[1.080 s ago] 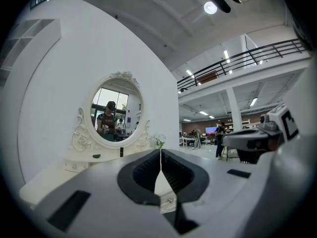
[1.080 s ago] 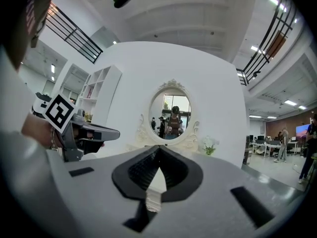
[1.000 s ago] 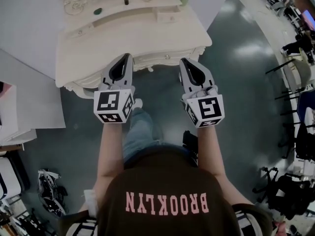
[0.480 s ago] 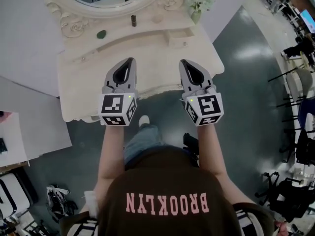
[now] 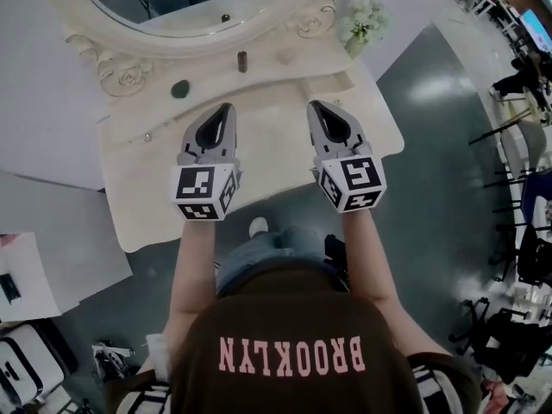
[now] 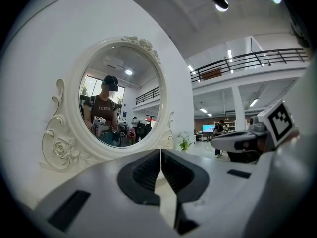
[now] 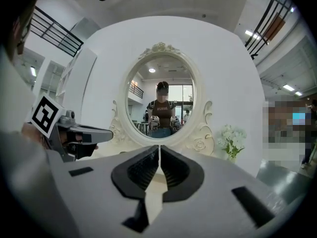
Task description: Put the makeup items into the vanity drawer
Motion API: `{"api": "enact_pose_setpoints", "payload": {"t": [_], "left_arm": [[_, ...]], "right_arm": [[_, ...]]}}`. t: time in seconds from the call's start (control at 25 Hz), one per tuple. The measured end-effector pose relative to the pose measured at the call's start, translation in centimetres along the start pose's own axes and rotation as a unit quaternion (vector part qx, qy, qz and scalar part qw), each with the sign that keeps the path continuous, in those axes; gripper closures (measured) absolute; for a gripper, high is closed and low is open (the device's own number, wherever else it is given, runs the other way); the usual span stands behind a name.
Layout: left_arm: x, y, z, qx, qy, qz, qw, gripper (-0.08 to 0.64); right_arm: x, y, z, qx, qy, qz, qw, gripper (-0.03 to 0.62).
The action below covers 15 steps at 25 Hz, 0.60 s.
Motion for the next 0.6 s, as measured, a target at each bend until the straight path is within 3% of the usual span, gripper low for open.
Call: {"api": "enact_pose_setpoints", "payload": {"t": [0.16, 0.28, 0.6], "left_arm": [[1.2, -0.9, -0.8, 0.01, 0.005, 0.01, 0.9999, 0.552], [1.8, -2.0, -1.5, 0.017, 0.006, 0.018, 0.9997, 0.552], [3.0, -5.6, -3.1, 0.032, 0.001, 0.057, 0.9978, 0.552]], "right_arm": [[-0.7, -2.0, -1.3, 0.017, -0.019, 0.003, 1.0, 0.589], [-1.7, -3.5, -2.1, 0.021, -0.03, 0.006, 0.999, 0.455], [-5.3, -8.8, -5.1, 0.056, -0.032, 0.032, 0.997, 0.483]]}}
Point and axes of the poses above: the fingertips, and each gripper's own axes: y backward along the fingers, x to its left, z out of its top, the point moved 7 cm from there along y, backward along the fingers, and after that the axes turned 14 degrees about -x, right-handed, at the moved point
